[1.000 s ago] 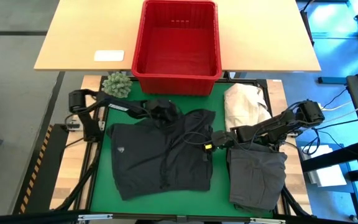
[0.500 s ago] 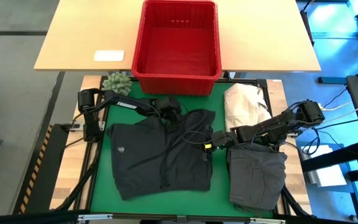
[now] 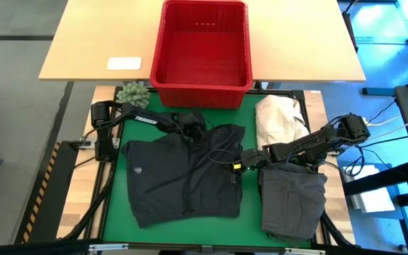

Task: Fold laundry
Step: Fold the gray short

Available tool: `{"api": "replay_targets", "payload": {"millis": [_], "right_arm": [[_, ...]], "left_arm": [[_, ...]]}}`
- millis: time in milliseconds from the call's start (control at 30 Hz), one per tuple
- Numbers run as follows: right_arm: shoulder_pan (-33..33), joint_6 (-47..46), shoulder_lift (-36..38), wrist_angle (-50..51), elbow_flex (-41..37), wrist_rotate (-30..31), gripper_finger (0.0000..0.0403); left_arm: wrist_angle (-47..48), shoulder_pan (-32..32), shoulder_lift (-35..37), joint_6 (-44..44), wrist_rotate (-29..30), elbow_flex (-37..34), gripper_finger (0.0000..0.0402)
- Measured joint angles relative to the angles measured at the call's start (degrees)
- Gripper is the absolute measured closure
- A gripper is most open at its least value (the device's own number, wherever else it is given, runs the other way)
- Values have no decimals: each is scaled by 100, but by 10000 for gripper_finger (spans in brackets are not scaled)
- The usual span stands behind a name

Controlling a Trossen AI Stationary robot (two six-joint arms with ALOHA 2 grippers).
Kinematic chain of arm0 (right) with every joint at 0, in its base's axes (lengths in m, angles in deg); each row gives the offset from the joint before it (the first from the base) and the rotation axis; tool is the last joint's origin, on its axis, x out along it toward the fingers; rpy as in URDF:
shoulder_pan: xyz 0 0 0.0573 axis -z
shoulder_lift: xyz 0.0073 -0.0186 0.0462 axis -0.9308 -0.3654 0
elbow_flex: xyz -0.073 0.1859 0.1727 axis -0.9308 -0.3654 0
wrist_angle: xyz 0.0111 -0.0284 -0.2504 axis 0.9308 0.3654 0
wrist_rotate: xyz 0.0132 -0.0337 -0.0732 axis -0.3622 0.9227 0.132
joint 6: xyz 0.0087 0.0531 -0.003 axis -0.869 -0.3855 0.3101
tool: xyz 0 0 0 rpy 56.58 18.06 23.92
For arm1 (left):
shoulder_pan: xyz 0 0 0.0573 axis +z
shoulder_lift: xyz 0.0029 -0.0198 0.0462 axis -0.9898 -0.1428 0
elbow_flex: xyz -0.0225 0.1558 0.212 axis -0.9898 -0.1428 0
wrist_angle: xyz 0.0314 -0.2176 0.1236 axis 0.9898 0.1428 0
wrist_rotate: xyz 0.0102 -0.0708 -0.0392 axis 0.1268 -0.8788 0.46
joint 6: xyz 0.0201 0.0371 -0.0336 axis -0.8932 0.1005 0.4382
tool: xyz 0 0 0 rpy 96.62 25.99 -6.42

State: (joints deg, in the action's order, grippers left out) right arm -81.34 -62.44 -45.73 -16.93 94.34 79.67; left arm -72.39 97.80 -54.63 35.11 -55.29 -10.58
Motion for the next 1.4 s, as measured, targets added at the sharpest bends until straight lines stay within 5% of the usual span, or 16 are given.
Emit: {"api": "replay_targets", "payload": {"millis": [233, 667, 967, 1233, 1400], "right_arm": [[0, 2, 0, 23, 0, -59, 403], [0, -189, 0, 610, 2, 4, 403], [-1, -345, 0, 1146, 2, -539, 403], [-2, -444, 0, 1308, 2, -499, 403], [-2, -446, 0, 1299, 2, -496, 403]], "left_arm": [[-49, -57, 28, -136, 474, 0, 398], [464, -456, 918, -281, 2090, -2, 401], [1374, -352, 910, 64, 3230, -7, 401], [753, -332, 929, -175, 1905, -7, 401], [505, -328, 1119, -89, 1787, -7, 380]]}}
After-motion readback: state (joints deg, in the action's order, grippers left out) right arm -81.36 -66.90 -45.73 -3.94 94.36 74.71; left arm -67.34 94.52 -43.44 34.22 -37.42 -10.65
